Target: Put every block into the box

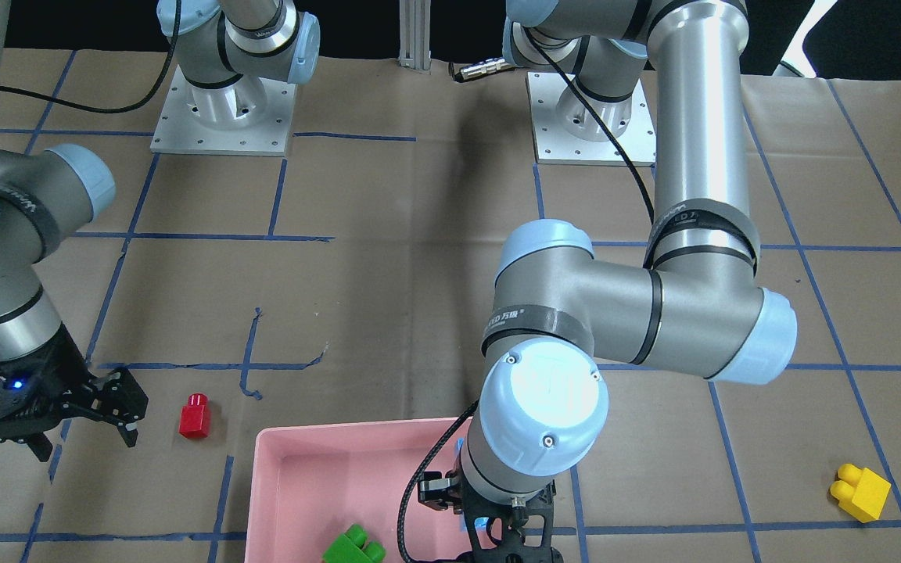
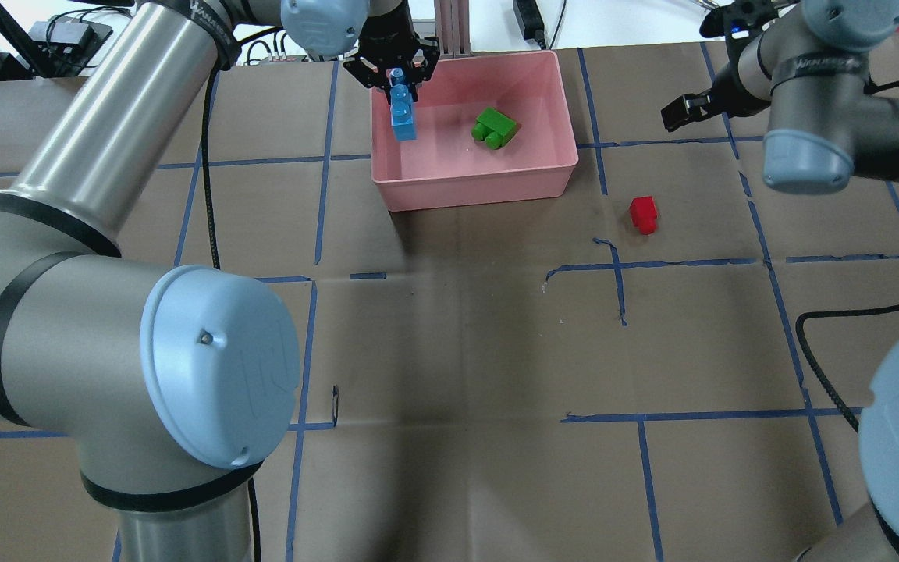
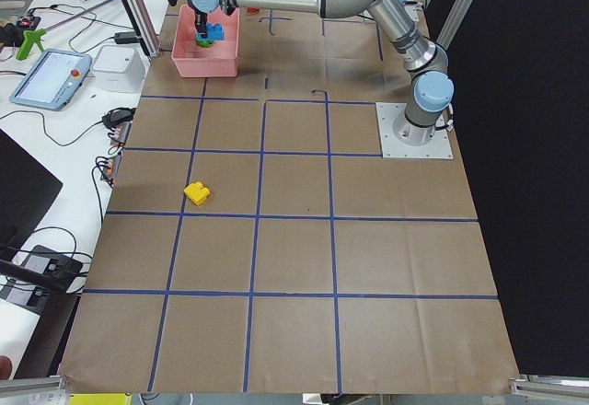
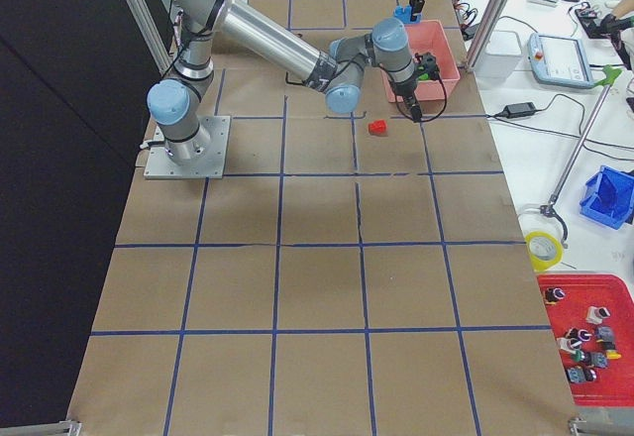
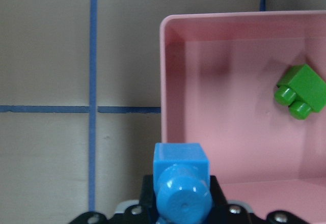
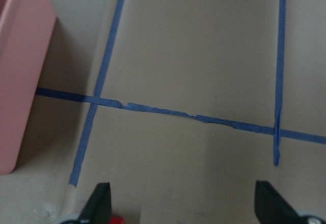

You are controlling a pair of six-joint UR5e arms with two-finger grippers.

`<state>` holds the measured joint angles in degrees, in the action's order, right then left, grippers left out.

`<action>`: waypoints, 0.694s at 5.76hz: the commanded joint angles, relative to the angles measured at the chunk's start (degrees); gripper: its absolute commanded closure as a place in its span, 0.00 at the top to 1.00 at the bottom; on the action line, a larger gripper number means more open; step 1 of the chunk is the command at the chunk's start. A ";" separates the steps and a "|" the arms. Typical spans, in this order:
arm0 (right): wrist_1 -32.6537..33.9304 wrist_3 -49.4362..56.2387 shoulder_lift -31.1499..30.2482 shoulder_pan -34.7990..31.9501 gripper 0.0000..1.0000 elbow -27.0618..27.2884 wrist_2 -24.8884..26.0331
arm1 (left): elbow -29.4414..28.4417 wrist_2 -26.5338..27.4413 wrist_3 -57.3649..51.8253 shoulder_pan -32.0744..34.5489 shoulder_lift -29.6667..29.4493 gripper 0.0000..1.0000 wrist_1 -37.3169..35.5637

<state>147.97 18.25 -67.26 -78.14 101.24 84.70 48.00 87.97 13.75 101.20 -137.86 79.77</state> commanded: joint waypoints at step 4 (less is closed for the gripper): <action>10.24 -9.47 5.65 -7.82 0.95 6.33 7.41 | -0.80 -0.26 3.56 0.31 -2.95 0.98 -5.15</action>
<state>158.34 8.62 -61.96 -85.54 106.61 92.16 47.45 87.84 16.92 101.50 -141.50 74.70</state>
